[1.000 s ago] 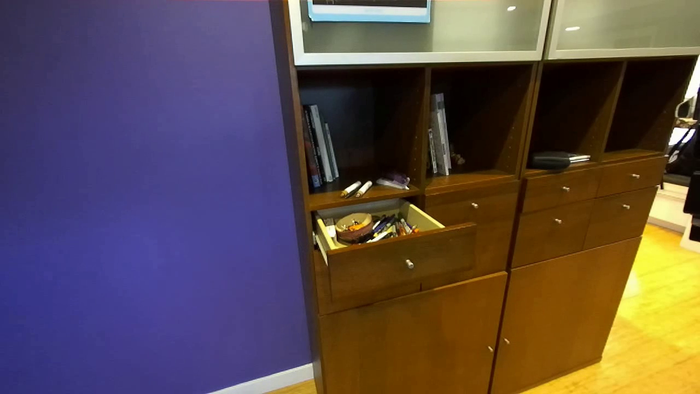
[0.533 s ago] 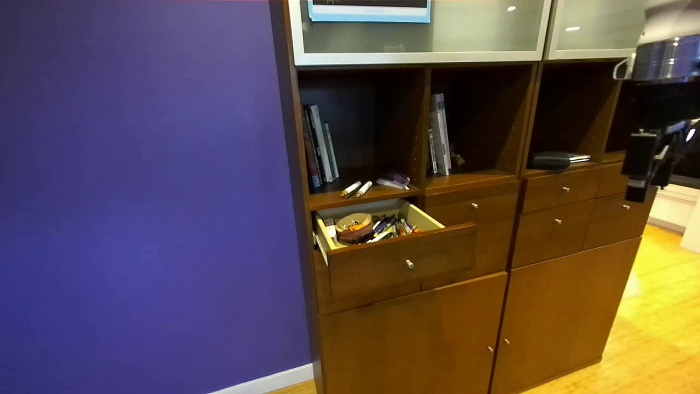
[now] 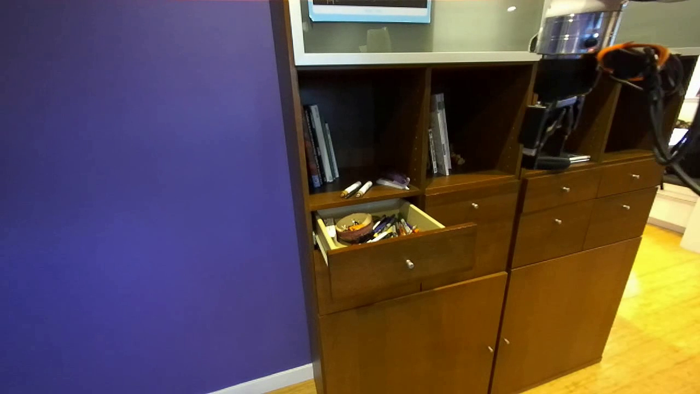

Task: Remove the plastic bag from the shelf on the left and put it in the open drawer

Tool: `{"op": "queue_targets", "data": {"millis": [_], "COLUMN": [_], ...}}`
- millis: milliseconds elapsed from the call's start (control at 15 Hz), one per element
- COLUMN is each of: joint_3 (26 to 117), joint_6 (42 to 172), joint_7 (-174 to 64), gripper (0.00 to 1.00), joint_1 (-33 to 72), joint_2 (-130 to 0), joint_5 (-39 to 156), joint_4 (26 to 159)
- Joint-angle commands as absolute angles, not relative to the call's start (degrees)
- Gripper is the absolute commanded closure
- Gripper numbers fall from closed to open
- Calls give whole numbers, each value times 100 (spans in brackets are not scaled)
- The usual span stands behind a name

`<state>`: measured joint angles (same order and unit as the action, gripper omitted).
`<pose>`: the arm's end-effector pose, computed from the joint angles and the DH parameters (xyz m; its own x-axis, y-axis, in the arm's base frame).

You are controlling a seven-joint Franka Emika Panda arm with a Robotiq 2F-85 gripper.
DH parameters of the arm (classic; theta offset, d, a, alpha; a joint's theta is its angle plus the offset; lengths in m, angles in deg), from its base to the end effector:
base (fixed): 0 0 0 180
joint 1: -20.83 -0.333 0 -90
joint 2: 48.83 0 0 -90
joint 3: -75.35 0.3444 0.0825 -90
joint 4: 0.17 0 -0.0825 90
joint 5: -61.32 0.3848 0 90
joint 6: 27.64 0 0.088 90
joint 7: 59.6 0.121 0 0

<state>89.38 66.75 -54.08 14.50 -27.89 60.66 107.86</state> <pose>0.4056 0.1732 0.6717 0.9602 0.2495 0.1255 0.2400 -0.9669 0.0864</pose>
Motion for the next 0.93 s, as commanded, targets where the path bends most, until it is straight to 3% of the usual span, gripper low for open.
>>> {"op": "queue_targets", "data": {"millis": [0,267,333,867], "joint_3": [9081,9036,8983,8966], "joint_6": [7174,7752,7615,7770], "joint_7": [-4822,-4921,-4930,-4936], "gripper": [0,0,0,0], "joint_1": [1374,1259,1250,1208], "joint_2": [-3611,-4352,-3945,-4356], "joint_5": [6007,6055,6039,6047], "joint_4": [9970,9507,9888,9575]}}
